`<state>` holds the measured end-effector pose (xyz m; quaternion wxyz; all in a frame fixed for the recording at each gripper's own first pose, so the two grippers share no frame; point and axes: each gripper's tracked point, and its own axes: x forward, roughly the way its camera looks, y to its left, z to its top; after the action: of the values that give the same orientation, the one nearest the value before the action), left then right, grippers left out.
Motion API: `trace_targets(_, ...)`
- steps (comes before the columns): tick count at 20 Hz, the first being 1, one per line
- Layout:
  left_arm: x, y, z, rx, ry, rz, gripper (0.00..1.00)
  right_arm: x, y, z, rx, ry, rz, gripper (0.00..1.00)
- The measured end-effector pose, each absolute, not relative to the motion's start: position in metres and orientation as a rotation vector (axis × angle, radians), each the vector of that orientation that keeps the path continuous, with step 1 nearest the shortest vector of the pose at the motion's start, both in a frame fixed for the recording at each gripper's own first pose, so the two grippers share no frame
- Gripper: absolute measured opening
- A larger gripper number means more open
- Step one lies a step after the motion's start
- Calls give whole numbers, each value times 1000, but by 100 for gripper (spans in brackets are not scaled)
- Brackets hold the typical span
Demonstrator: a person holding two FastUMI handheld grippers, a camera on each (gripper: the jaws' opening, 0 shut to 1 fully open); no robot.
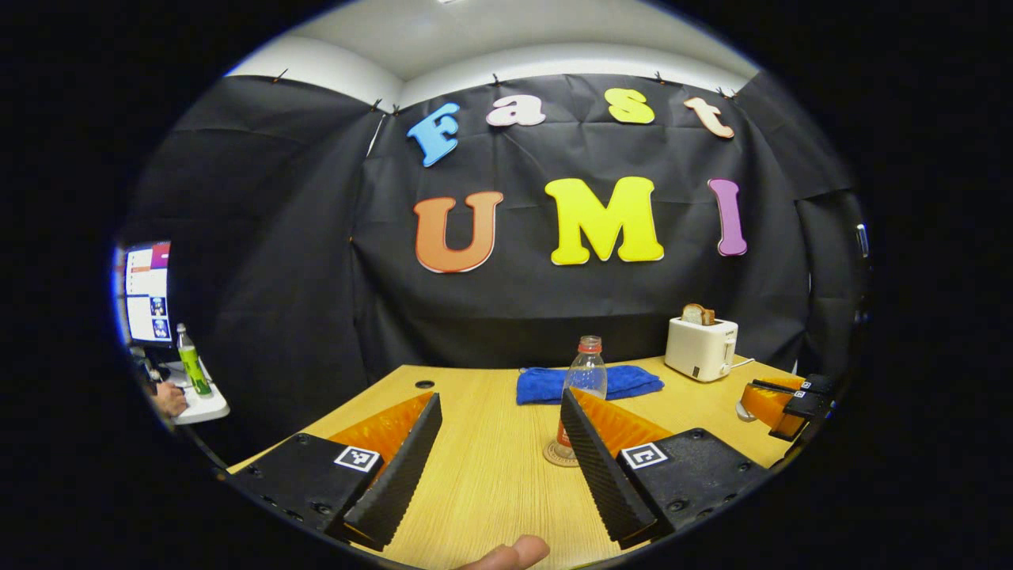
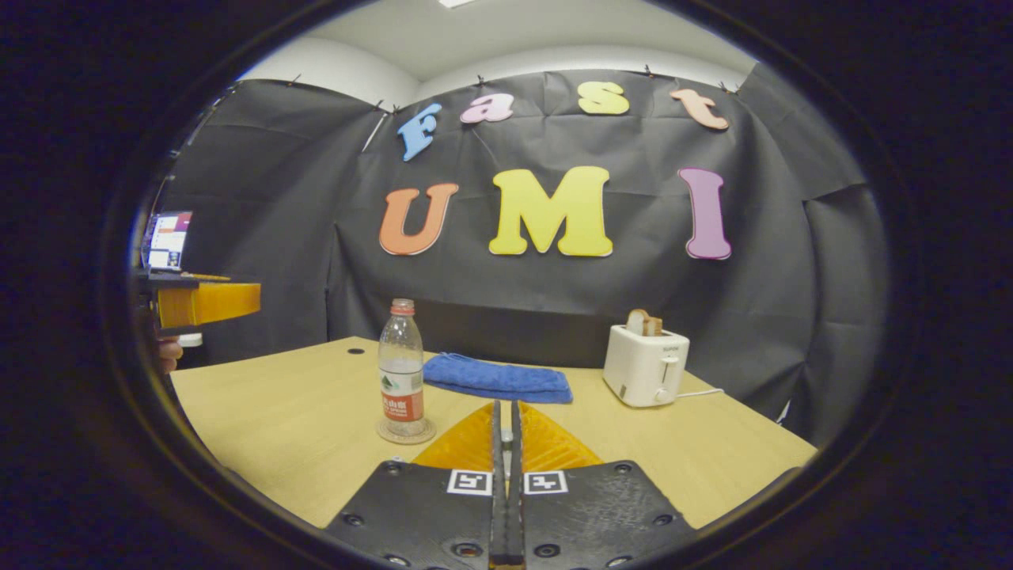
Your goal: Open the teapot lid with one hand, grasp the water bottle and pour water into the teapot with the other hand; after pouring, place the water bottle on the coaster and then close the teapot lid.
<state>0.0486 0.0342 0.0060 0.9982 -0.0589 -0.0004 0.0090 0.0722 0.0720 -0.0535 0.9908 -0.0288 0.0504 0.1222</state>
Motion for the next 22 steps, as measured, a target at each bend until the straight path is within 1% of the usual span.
trace_targets(2,43,34,0,-142,7,-4,95,74,87,-56,-53,95,278,0)
trace_targets(5,41,45,-9,-136,20,4,95,78,108,-68,-65,103,323,0)
trace_targets(11,34,55,-12,-133,27,-7,95,90,129,-108,-90,167,333,0)
trace_targets(16,33,66,-8,-141,10,4,95,101,126,-123,-58,199,314,0)
trace_targets(22,38,65,-17,-156,36,2,95,104,124,-131,-48,212,315,0)
